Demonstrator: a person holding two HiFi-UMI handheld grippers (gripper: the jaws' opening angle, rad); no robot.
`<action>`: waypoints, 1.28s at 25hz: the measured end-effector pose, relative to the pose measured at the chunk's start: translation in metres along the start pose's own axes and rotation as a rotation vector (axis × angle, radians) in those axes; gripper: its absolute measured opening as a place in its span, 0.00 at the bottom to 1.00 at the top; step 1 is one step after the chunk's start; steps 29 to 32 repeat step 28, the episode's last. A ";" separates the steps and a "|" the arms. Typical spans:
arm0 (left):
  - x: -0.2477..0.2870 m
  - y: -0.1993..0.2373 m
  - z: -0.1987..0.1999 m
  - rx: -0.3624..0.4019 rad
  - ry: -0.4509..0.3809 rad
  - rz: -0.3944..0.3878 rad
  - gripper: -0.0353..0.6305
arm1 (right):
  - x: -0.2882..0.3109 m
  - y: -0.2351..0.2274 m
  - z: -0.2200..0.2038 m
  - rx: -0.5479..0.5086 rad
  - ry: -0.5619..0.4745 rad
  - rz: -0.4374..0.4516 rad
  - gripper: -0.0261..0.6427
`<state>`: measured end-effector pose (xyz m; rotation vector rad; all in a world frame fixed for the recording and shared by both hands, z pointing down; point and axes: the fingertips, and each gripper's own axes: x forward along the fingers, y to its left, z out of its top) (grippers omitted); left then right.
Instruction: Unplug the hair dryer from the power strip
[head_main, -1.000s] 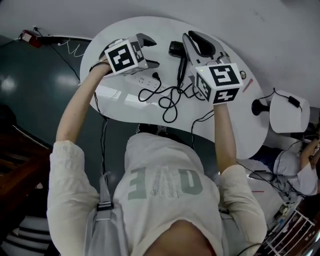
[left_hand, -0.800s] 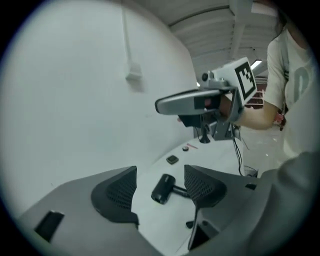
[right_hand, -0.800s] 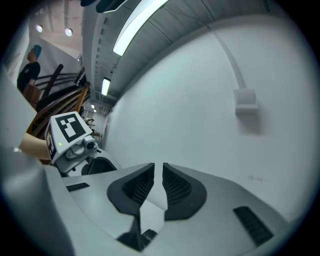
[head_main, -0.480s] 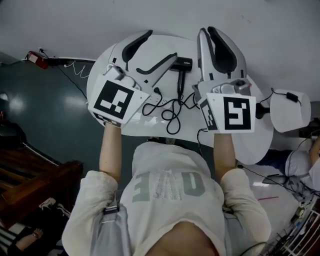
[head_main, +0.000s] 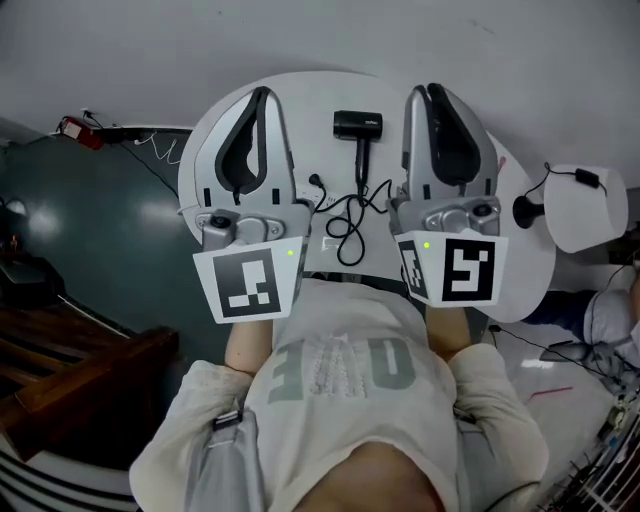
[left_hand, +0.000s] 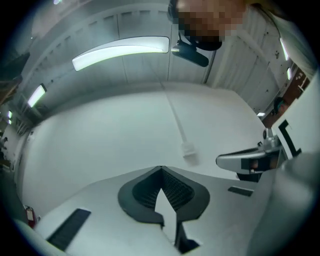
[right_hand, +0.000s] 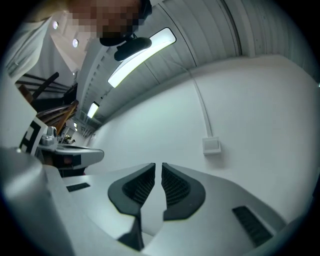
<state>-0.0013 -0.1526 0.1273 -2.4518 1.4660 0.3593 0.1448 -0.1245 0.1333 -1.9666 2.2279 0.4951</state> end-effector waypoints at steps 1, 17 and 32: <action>-0.003 0.002 0.000 -0.013 -0.008 0.010 0.07 | -0.002 -0.001 -0.008 0.002 0.021 -0.005 0.11; -0.009 0.009 -0.003 -0.021 0.003 0.024 0.07 | -0.007 0.004 -0.033 0.010 0.093 0.009 0.08; -0.004 0.005 -0.006 -0.009 0.019 0.013 0.07 | -0.001 0.011 -0.039 0.001 0.103 0.036 0.08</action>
